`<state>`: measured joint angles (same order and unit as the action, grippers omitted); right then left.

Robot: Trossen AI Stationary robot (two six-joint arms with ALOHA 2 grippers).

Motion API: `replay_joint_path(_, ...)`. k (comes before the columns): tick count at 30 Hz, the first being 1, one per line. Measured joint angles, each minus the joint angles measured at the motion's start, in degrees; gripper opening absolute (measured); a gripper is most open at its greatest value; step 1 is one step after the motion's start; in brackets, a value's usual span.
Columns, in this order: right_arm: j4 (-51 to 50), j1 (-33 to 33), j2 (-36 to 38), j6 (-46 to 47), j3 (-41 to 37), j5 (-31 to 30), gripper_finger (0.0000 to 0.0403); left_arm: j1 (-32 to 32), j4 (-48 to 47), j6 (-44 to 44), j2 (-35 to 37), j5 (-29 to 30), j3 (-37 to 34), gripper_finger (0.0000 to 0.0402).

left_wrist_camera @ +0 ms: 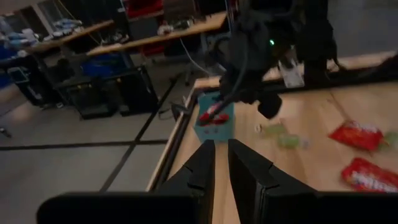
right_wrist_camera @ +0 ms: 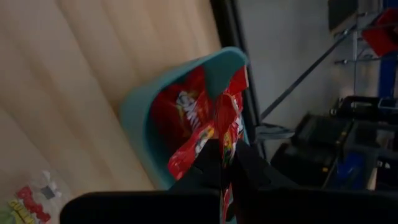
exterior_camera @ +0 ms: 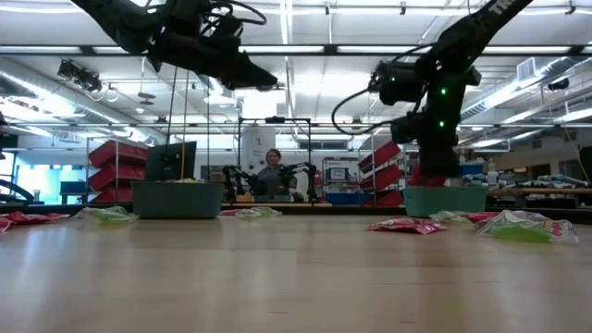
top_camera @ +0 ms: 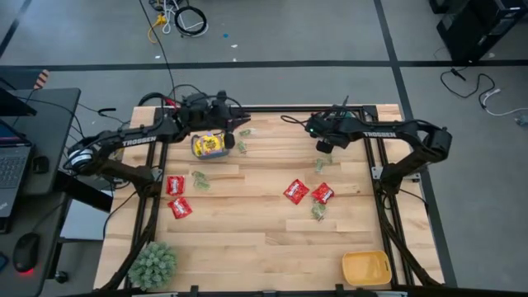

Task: Sort candy
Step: Put the red candy into the blue bin

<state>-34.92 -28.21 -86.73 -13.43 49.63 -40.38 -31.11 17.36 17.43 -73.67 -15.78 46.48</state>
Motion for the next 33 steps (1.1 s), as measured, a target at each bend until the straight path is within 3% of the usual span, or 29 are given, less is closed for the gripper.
replay_joint_path(4,0.11,-0.58,-2.00,-0.05,0.00,0.68,0.0007,1.98,-2.20,0.40,0.27,2.95,-0.02,0.0046)
replay_joint_path(7,-0.07,-1.48,-2.30,0.20,0.00,5.29,0.0019,2.80,-3.21,0.42,0.27,4.18,-0.02,0.0046)
replay_joint_path(10,-0.27,-1.74,-2.17,0.41,0.00,7.91,0.0052,3.34,-4.24,0.53,0.27,5.34,-0.02,0.0046)
replay_joint_path(22,-2.74,-1.66,-1.84,0.52,0.91,7.98,0.0207,3.50,-5.81,0.57,0.27,6.17,-0.02,0.0046)
replay_joint_path(29,-5.57,-3.43,1.01,1.58,6.10,9.60,0.0217,3.50,-6.00,0.55,0.27,6.26,-0.02,0.0046)
replay_joint_path(33,-6.11,-6.53,2.83,4.85,7.94,16.72,0.0213,3.50,-6.64,0.55,0.27,6.28,-0.02,0.0046)
